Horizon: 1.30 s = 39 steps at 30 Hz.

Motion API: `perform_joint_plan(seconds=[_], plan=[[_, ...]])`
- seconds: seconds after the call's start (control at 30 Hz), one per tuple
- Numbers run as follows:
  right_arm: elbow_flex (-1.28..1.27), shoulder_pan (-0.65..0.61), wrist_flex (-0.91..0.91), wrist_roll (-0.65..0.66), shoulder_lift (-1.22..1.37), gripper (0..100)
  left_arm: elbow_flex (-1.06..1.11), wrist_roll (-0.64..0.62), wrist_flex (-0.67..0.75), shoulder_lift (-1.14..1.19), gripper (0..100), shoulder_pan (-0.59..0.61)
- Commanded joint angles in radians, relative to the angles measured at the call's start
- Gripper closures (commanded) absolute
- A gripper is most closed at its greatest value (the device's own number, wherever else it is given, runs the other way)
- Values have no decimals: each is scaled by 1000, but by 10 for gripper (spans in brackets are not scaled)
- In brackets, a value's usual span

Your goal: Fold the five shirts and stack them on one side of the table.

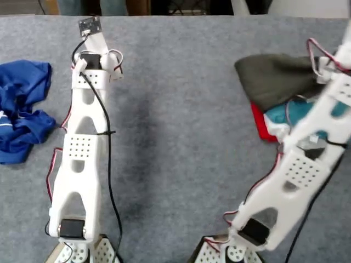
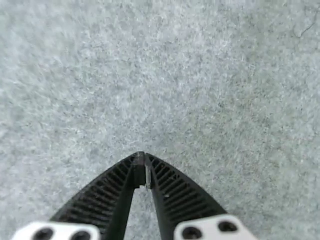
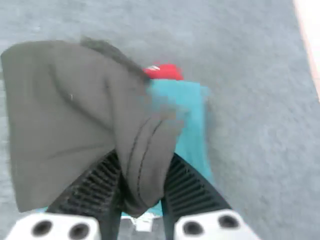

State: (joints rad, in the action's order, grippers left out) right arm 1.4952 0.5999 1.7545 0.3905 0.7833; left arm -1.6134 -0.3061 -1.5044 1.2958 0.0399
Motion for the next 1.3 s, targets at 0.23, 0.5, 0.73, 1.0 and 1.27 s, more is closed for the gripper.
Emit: perform_joint_plan(seconds=[0.23,0.5,0.73,1.0,1.27], plan=[[-74,97,11,11,-70,984,-19,-3,15,-18,967,-2],[-160,40,5,6,-70,984,-21,-3,15,-18,967,-4],[-38,-275,3,0,-70,984,-38,-3,21,-23,967,50],[68,-850,-11,-114,-64,984,-48,2,-35,-95,967,450],[-94,-1310,-249,-276,71,984,-53,167,-140,-106,967,903]])
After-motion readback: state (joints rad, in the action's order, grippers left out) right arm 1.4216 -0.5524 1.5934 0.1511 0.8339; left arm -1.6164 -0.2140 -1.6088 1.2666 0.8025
